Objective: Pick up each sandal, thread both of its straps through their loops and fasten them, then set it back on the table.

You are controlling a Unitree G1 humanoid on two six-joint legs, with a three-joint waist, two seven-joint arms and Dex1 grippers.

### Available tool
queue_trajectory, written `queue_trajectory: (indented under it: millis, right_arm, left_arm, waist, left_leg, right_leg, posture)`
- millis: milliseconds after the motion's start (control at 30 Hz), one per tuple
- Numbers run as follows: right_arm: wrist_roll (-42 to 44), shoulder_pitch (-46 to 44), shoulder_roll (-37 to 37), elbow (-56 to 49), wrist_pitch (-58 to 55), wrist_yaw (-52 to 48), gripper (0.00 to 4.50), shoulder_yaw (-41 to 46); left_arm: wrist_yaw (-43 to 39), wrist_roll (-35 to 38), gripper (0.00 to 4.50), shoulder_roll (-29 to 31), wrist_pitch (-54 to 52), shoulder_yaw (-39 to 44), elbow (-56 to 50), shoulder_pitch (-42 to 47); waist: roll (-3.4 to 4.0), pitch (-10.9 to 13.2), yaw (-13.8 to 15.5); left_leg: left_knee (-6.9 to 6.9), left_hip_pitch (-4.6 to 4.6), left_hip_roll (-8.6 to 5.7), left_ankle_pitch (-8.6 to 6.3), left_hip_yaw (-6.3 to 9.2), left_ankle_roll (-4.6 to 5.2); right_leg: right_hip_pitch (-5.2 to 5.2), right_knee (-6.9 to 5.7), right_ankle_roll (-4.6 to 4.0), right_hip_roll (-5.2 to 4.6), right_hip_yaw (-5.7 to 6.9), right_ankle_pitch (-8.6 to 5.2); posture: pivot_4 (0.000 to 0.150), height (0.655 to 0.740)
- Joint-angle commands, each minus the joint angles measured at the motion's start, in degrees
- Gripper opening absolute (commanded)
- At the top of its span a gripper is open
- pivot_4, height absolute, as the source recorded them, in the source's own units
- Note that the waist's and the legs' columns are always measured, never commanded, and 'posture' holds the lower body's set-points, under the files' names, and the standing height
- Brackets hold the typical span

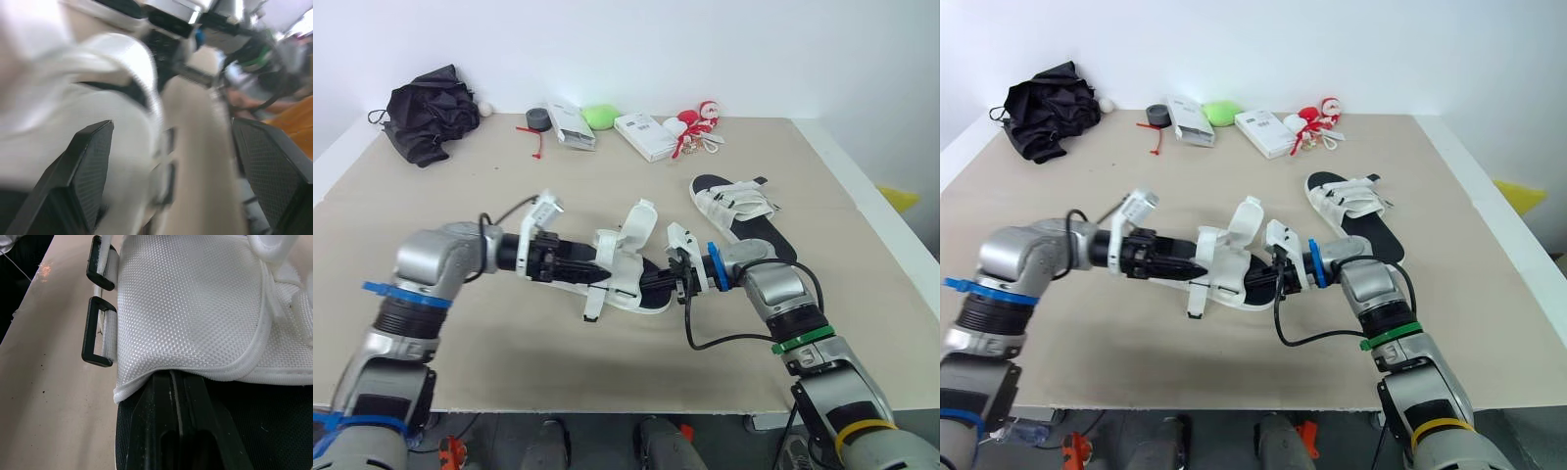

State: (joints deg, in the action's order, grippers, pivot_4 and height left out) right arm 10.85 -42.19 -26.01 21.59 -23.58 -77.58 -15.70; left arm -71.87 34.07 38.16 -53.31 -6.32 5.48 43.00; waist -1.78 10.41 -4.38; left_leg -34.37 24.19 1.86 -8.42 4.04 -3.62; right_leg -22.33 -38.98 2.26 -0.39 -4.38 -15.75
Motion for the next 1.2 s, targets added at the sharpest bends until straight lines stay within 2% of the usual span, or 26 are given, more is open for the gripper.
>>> queue_trajectory:
  millis: [33, 133, 200, 367, 500, 633, 967, 1000, 1033, 1133, 1200]
  right_arm:
    - [-1.8, 2.1, -0.4, 1.5, -1.3, -0.1, 0.0, -2.5]
    - [-1.6, 1.9, -0.4, 1.8, -1.2, -0.1, 0.0, -2.3]
    - [-1.6, 1.9, -0.2, 1.9, -1.0, -0.1, 0.0, -2.4]
    - [-1.7, 1.7, 0.0, 2.1, -1.1, -0.3, 0.0, -2.4]
    - [-1.7, 1.5, 0.0, 2.2, -1.1, -0.4, 0.0, -2.4]
    - [-1.5, 1.7, -0.3, 1.5, -1.4, -0.3, 0.0, -2.2]
    - [-1.4, 2.2, -0.5, 0.8, -1.9, 0.2, 0.0, -2.0]
    - [-1.4, 2.2, -0.4, 0.7, -1.9, 0.3, 0.0, -2.0]
    - [-1.4, 2.2, -0.4, 0.7, -1.9, 0.3, 0.0, -2.0]
    - [-1.3, 2.2, -0.4, 0.7, -1.9, 0.4, 0.0, -1.9]
    - [-1.3, 2.2, -0.4, 0.7, -1.9, 0.4, 0.0, -2.0]
  left_arm:
    - [-2.5, 1.7, 3.94, 4.9, 2.4, 5.0, -3.6, -0.2]
    - [-3.9, 8.1, 3.94, 9.9, -3.4, 10.3, -14.1, -9.1]
    - [-2.9, 7.3, 3.94, 10.8, -1.2, 9.9, -19.1, -16.3]
    - [0.1, 3.8, 3.94, 9.2, 4.8, 8.2, -22.1, -23.4]
    - [2.3, 1.5, 3.94, 6.5, 9.5, 6.7, -20.9, -24.8]
    - [3.6, -5.1, 3.94, 3.6, 19.0, 1.8, -19.4, -26.4]
    - [3.5, -7.5, 3.94, -0.1, 23.3, -3.0, -16.9, -26.7]
    - [3.6, -7.9, 3.71, -0.5, 24.1, -3.3, -16.5, -26.5]
    - [4.2, -8.4, 3.71, -1.0, 24.7, -3.5, -16.0, -26.3]
    - [5.3, -8.6, 2.46, -1.6, 24.7, -3.2, -15.1, -26.0]
    - [5.4, -8.8, 2.01, -1.8, 24.9, -3.1, -14.8, -26.1]
  waist:
    - [-0.01, 0.0, 0.0]
    - [0.0, 0.0, -0.4]
    - [0.01, 0.0, -0.5]
    - [-0.03, 0.0, 0.0]
    - [-0.03, 0.0, 0.1]
    - [-0.03, 0.0, 0.1]
    - [-0.03, 0.0, 0.2]
    - [-0.03, 0.0, 0.2]
    - [-0.03, 0.0, 0.2]
    - [-0.03, 0.0, 0.2]
    - [-0.03, 0.0, 0.2]
  left_leg:
    - [0.0, 0.02, 0.0, 0.0, 0.0, 0.0]
    - [-0.01, 0.02, 0.0, 0.0, 0.0, 0.0]
    - [0.05, 0.01, 0.06, -0.1, -0.1, -0.04]
    - [0.04, -0.01, 0.06, -0.15, -0.03, -0.01]
    - [-0.04, -0.07, 0.08, -0.12, -0.04, 0.0]
    - [-0.05, -0.08, 0.08, -0.11, -0.06, 0.0]
    - [-0.02, -0.06, 0.07, -0.13, -0.08, 0.0]
    - [-0.02, -0.06, 0.07, -0.13, -0.08, 0.0]
    - [-0.02, -0.06, 0.07, -0.13, -0.08, 0.0]
    - [-0.02, -0.06, 0.07, -0.13, -0.08, 0.0]
    - [-0.02, -0.06, 0.07, -0.13, -0.08, 0.0]
  right_leg:
    - [-0.01, 0.0, 0.01, -0.02, 0.0, 0.0]
    - [-0.01, 0.0, 0.02, -0.02, 0.0, -0.01]
    - [-0.06, 0.0, -0.02, -0.02, -0.09, -0.1]
    - [-0.02, -0.03, -0.07, -0.02, 0.0, -0.17]
    - [0.02, -0.03, -0.17, -0.02, 0.01, -0.12]
    - [0.02, -0.03, -0.26, -0.02, 0.01, -0.15]
    - [0.01, -0.02, -0.12, -0.01, -0.02, -0.12]
    - [0.01, -0.03, -0.12, 0.0, -0.02, -0.12]
    - [0.01, -0.03, -0.12, 0.0, -0.02, -0.12]
    - [0.01, -0.03, -0.12, 0.0, -0.02, -0.12]
    - [0.01, -0.03, -0.12, 0.0, -0.02, -0.12]
  posture:
    - [0.15, 0.738]
    - [0.15, 0.738]
    - [0.15, 0.738]
    - [0.15, 0.738]
    - [0.15, 0.738]
    - [0.15, 0.738]
    - [0.15, 0.738]
    - [0.15, 0.738]
    - [0.15, 0.738]
    - [0.15, 0.738]
    - [0.15, 0.738]
